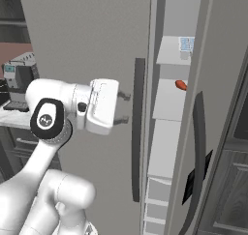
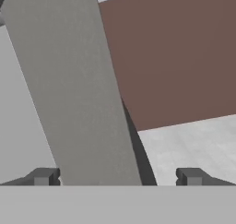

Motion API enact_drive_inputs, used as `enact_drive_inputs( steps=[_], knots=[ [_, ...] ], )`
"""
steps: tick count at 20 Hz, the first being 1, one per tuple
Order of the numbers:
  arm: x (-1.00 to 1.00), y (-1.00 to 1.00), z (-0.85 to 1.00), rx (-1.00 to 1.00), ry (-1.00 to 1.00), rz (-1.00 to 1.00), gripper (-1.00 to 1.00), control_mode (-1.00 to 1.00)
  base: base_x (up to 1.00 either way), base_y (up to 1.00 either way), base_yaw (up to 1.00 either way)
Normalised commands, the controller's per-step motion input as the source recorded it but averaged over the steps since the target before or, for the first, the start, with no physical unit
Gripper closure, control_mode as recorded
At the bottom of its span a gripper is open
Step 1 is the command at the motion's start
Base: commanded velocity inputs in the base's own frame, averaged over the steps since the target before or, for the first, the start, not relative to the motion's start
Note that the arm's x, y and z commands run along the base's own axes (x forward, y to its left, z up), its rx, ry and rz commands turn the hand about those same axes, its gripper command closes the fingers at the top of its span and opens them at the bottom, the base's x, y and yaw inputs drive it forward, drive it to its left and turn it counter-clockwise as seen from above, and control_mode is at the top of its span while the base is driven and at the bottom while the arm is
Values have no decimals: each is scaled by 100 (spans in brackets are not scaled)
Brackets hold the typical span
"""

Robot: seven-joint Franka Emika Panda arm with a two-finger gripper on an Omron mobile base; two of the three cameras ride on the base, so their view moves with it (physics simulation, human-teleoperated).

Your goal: Open the freezer door, pick up the ice cube tray from the freezer, and place it on the dining counter.

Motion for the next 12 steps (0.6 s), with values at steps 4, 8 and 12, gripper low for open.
enact_drive_inputs(
  steps=[4,8,12],
  knots=[
    [19,-36,0,0,0,-1,-100,-100,0,0,0],
    [16,-40,0,0,0,0,-100,-100,0,0,0],
    [21,-31,0,0,0,0,-100,-100,0,0,0]
  ],
)
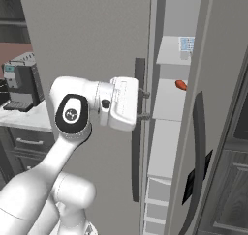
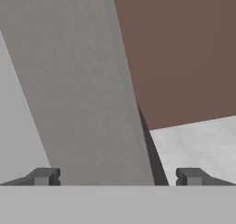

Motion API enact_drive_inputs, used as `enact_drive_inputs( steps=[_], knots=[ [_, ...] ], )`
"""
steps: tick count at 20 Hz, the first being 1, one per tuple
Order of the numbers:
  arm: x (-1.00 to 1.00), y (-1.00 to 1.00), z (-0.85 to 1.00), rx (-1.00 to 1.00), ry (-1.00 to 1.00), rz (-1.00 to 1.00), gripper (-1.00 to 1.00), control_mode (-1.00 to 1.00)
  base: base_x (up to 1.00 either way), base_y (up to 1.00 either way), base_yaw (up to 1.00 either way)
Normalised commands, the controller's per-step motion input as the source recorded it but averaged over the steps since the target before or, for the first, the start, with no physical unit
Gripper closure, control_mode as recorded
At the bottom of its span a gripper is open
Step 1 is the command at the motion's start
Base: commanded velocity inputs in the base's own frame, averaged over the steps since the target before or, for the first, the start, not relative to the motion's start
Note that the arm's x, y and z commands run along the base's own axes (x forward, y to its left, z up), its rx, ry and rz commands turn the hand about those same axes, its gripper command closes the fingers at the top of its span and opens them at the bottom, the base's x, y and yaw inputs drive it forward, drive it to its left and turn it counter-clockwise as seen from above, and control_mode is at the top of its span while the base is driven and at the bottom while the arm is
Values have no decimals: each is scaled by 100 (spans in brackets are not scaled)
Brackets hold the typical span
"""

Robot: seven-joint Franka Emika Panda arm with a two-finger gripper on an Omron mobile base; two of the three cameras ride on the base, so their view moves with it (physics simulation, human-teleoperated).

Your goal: Open the freezer door, pick up the ice cube tray from the freezer, and place it on the dining counter.

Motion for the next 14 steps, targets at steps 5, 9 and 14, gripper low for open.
enact_drive_inputs(
  steps=[5,9,14],
  knots=[
    [23,-27,-5,0,0,0,-100,-100,0,0,0],
    [18,-27,-9,0,0,0,-100,-100,0,0,0],
    [12,-28,-9,0,0,0,-100,-100,0,0,0]
  ],
)
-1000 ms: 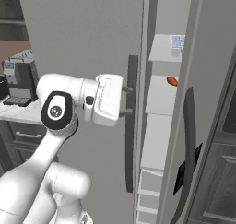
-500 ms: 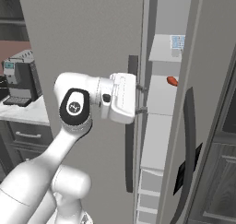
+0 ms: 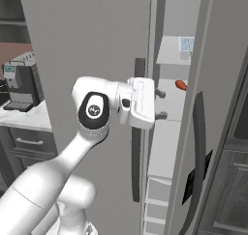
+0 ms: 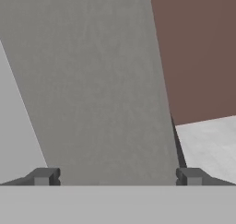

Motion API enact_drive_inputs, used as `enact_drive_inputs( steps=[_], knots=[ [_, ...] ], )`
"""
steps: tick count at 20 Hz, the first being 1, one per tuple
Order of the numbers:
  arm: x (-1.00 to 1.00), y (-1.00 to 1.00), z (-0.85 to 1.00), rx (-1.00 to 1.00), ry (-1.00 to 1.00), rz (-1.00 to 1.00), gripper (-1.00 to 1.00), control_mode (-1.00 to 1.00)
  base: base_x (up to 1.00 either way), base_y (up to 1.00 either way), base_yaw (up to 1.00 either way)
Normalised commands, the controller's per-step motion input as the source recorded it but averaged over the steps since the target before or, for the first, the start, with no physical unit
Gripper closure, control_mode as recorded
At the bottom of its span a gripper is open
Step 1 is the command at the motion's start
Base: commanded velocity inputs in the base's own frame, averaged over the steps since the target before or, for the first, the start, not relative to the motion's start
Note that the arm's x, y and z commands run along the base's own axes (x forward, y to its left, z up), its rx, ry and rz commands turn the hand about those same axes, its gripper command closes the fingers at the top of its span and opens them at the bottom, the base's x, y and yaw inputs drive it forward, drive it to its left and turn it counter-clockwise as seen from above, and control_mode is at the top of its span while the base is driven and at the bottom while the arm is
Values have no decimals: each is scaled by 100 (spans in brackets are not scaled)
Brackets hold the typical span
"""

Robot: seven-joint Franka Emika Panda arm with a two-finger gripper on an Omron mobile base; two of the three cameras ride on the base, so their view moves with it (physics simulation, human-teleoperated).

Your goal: Open the freezer door, pick up the ice cube tray from the freezer, and place it on the dining counter.

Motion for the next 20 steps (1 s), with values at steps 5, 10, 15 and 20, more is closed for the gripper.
enact_drive_inputs(
  steps=[5,10,15,20],
  knots=[
    [4,-30,-3,0,0,0,-100,-100,0,0,0],
    [1,-24,-3,0,0,-1,-100,-100,0,0,0],
    [1,-18,-6,0,0,-1,-100,-100,0,0,0],
    [1,-14,-7,0,0,-1,-100,-100,0,0,0]
  ],
)
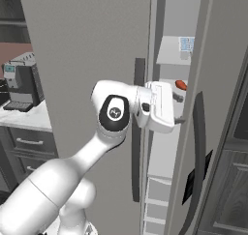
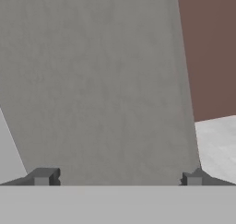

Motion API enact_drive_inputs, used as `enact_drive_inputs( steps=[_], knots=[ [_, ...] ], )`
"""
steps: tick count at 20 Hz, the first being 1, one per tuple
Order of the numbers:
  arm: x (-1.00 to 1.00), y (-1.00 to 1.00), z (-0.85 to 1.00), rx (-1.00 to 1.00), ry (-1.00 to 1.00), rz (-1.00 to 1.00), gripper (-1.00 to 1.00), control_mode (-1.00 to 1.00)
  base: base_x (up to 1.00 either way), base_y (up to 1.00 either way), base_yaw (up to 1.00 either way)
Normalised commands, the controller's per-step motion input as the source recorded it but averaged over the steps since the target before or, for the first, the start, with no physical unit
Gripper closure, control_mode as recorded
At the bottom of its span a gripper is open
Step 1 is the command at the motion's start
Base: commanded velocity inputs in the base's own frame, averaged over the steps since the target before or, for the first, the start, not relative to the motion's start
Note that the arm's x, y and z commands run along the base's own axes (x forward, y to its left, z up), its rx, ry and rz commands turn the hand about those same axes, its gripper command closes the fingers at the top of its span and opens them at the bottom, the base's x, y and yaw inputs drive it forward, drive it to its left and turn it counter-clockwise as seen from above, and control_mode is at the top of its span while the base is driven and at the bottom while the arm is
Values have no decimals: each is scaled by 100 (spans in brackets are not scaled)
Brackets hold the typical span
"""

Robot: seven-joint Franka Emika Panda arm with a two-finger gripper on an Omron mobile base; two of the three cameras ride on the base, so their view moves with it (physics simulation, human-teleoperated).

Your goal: Open the freezer door, pick up the ice cube tray from the freezer, and place it on the dining counter.

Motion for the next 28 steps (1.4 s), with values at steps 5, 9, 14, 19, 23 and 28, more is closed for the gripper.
enact_drive_inputs(
  steps=[5,9,14,19,23,28],
  knots=[
    [1,-10,-7,0,0,-2,-100,-100,0,0,0],
    [0,-11,-5,0,0,-4,-100,-100,0,0,0],
    [1,-14,-2,0,0,-7,-100,-100,0,0,0],
    [2,-25,0,0,0,-7,-100,-100,0,0,0],
    [0,-36,0,0,0,-5,-100,-100,0,0,0],
    [0,-37,0,0,0,-4,-100,-100,0,0,0]
  ],
)
